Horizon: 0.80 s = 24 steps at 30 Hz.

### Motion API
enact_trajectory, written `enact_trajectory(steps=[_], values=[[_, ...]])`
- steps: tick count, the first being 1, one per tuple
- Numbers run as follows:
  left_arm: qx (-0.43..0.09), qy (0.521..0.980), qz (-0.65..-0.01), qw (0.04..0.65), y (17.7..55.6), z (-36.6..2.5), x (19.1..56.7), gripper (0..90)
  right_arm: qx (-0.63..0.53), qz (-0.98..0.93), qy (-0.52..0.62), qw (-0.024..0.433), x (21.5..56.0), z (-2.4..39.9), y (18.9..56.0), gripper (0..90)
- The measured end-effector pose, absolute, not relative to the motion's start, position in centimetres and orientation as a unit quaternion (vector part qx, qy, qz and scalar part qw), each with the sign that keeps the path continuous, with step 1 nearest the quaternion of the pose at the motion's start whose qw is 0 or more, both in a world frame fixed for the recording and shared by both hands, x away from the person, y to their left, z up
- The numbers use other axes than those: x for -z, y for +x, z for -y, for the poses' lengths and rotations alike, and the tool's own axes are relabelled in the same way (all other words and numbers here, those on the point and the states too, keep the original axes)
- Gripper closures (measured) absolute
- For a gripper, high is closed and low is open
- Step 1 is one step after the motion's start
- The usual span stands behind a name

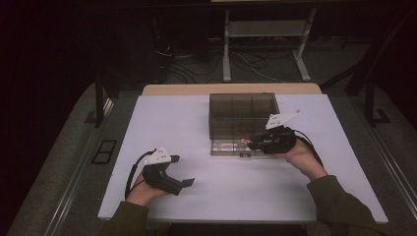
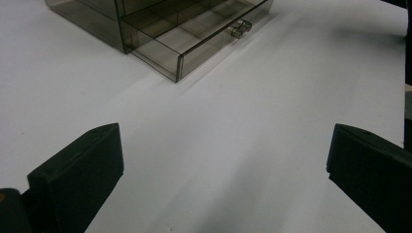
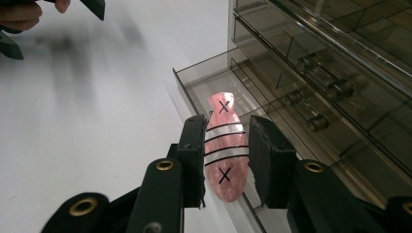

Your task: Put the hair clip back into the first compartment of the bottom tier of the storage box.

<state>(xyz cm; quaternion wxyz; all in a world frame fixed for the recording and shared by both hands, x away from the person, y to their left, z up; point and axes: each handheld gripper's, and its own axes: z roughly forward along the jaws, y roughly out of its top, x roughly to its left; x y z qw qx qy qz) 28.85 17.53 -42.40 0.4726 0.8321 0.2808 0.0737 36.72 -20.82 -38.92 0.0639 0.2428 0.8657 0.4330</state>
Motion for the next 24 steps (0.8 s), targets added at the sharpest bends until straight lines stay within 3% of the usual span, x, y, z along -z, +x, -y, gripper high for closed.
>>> enact_trajectory(steps=[24], values=[[-0.075, 0.831, -0.278, 0.476, 29.0, -17.5, 42.4, 0.0, -0.423, -0.872, 0.239, 0.065, 39.6, 17.2, 38.6, 67.0]])
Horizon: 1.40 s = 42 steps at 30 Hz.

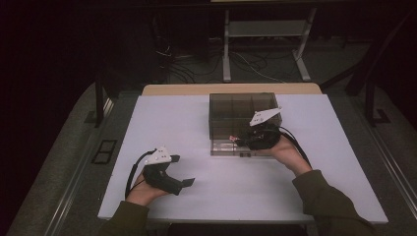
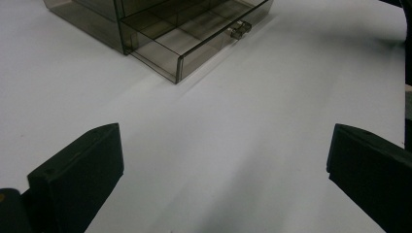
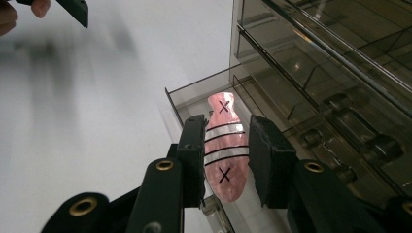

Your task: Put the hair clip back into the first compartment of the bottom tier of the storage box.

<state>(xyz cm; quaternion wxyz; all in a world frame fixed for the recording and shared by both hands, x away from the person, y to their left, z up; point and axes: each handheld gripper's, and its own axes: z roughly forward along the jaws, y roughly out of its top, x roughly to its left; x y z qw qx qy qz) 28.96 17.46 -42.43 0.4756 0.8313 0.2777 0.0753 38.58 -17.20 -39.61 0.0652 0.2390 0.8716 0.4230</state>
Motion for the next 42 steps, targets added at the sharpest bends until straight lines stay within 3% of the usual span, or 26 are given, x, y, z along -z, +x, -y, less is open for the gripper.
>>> enact_trajectory(steps=[42], values=[[-0.072, 0.832, -0.273, 0.478, 29.1, -17.4, 42.6, 0.0, -0.389, -0.887, 0.242, 0.064, 42.4, 12.4, 40.2, 66.9]])
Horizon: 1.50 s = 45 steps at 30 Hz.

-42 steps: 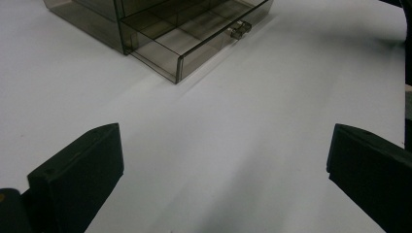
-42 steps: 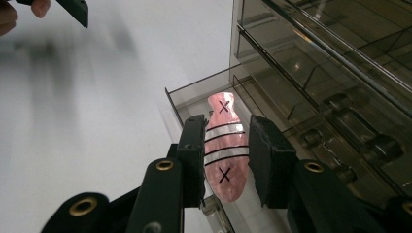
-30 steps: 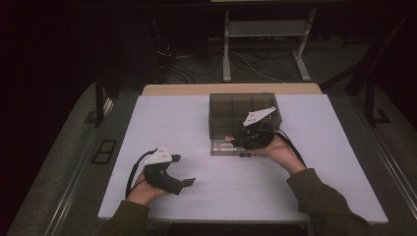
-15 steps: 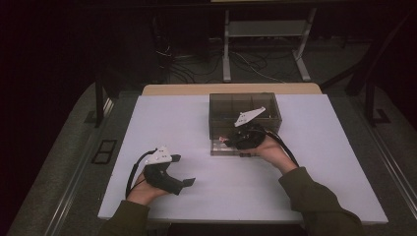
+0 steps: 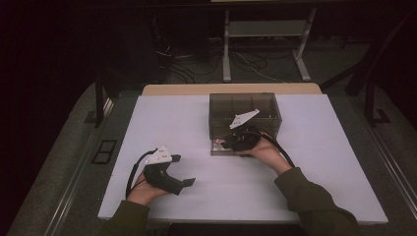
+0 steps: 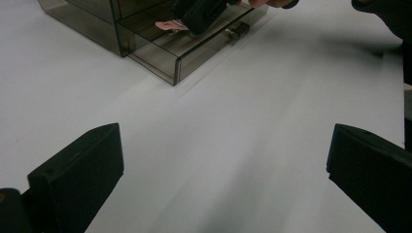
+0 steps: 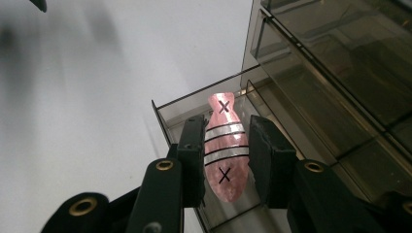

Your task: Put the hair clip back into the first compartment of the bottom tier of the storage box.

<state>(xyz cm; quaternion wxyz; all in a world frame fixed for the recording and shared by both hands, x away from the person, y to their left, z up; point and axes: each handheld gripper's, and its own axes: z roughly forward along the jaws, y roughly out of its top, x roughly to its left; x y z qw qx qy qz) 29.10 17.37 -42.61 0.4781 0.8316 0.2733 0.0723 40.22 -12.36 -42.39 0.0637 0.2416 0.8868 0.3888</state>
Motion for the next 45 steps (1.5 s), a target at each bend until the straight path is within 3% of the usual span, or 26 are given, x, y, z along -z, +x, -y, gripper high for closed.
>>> enact_trajectory(steps=[15, 45], values=[[-0.072, 0.832, -0.273, 0.478, 29.1, -17.4, 42.6, 0.0, -0.394, -0.883, 0.25, 0.054, 42.7, 12.2, 40.4, 65.9], [-0.074, 0.828, -0.279, 0.48, 29.1, -17.4, 42.5, 0.0, -0.428, -0.866, 0.257, 0.044, 40.8, 15.8, 38.1, 49.4]])
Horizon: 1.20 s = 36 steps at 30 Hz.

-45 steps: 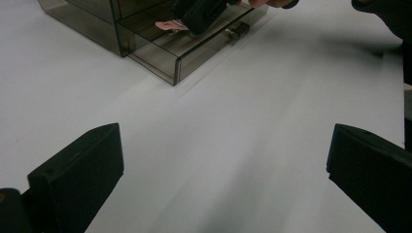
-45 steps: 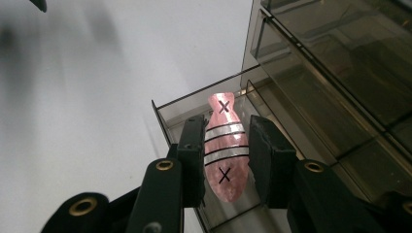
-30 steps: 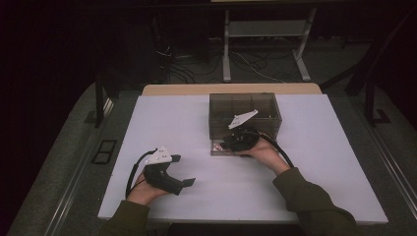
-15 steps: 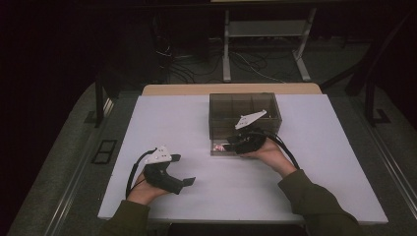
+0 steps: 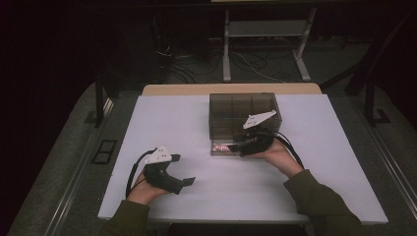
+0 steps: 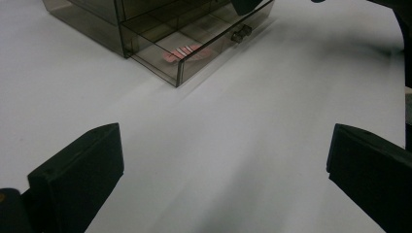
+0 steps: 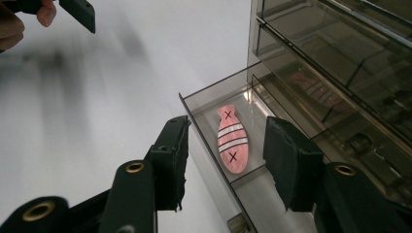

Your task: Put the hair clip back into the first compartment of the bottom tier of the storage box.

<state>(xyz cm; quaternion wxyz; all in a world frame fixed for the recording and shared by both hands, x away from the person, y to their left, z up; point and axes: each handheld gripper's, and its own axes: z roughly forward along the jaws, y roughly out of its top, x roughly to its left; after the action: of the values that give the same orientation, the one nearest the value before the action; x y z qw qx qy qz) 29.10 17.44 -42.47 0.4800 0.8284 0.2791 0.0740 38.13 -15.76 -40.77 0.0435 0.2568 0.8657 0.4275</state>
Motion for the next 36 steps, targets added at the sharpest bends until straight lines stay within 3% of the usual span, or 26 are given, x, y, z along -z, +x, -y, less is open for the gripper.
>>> enact_trajectory(steps=[36], values=[[-0.073, 0.831, -0.274, 0.479, 28.9, -17.5, 42.5, 0.0, -0.452, -0.833, 0.307, 0.092, 40.4, 20.9, 33.9, 24.5]])
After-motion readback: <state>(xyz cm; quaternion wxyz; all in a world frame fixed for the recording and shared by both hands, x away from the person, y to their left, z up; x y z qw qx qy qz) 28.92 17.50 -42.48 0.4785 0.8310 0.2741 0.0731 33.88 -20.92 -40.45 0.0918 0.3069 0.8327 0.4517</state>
